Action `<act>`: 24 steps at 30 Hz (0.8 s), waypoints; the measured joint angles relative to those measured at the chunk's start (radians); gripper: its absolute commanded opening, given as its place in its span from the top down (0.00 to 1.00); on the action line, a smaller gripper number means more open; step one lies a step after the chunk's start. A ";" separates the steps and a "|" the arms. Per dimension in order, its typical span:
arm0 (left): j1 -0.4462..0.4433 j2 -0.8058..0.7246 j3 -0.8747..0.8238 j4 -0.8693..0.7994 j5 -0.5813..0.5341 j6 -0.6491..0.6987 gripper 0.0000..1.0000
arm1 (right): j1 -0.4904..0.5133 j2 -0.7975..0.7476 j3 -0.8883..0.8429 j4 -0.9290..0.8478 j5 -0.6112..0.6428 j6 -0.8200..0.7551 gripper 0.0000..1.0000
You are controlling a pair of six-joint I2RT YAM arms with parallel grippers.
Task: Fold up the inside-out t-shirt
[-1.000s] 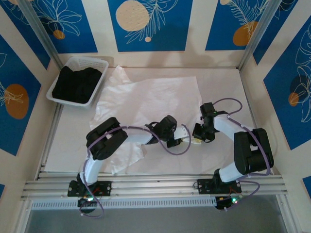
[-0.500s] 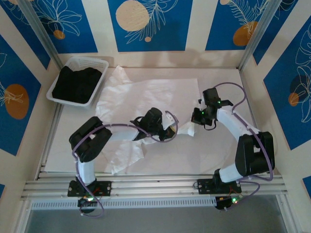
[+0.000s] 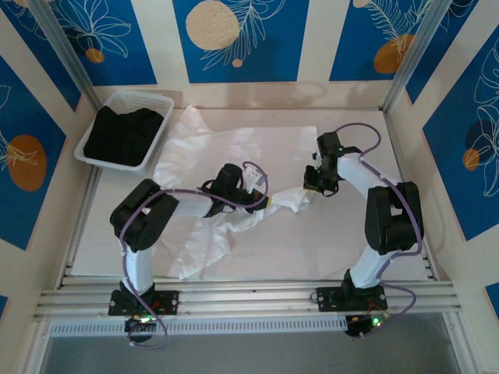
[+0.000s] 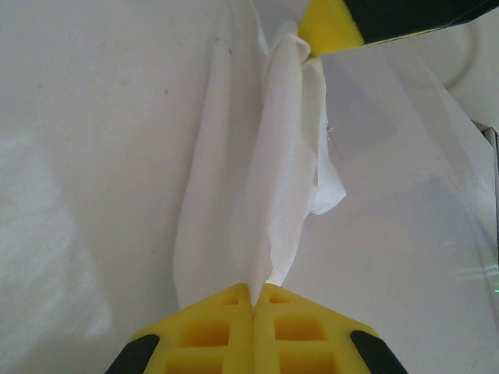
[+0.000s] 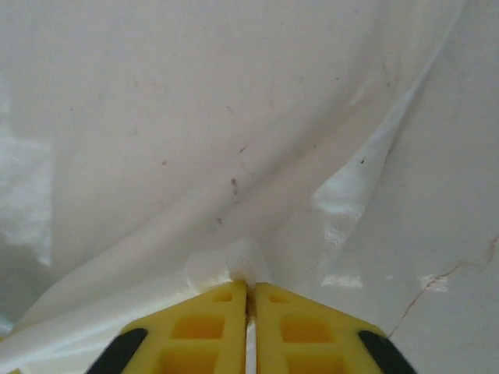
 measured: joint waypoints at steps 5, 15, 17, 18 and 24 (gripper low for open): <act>0.000 0.003 0.002 0.000 0.008 -0.017 1.00 | 0.051 -0.104 -0.106 0.020 -0.008 0.024 0.61; 0.002 0.011 0.004 -0.003 0.020 -0.031 1.00 | 0.167 -0.050 -0.152 0.083 -0.006 0.081 0.59; 0.002 0.011 0.004 -0.003 0.020 -0.031 1.00 | 0.175 -0.021 -0.151 0.095 -0.003 0.088 0.60; 0.002 0.011 0.004 -0.003 0.020 -0.031 1.00 | 0.179 -0.010 -0.151 0.099 0.000 0.092 0.62; 0.002 0.011 0.004 -0.003 0.020 -0.031 1.00 | 0.182 0.020 -0.138 0.093 0.069 0.102 0.86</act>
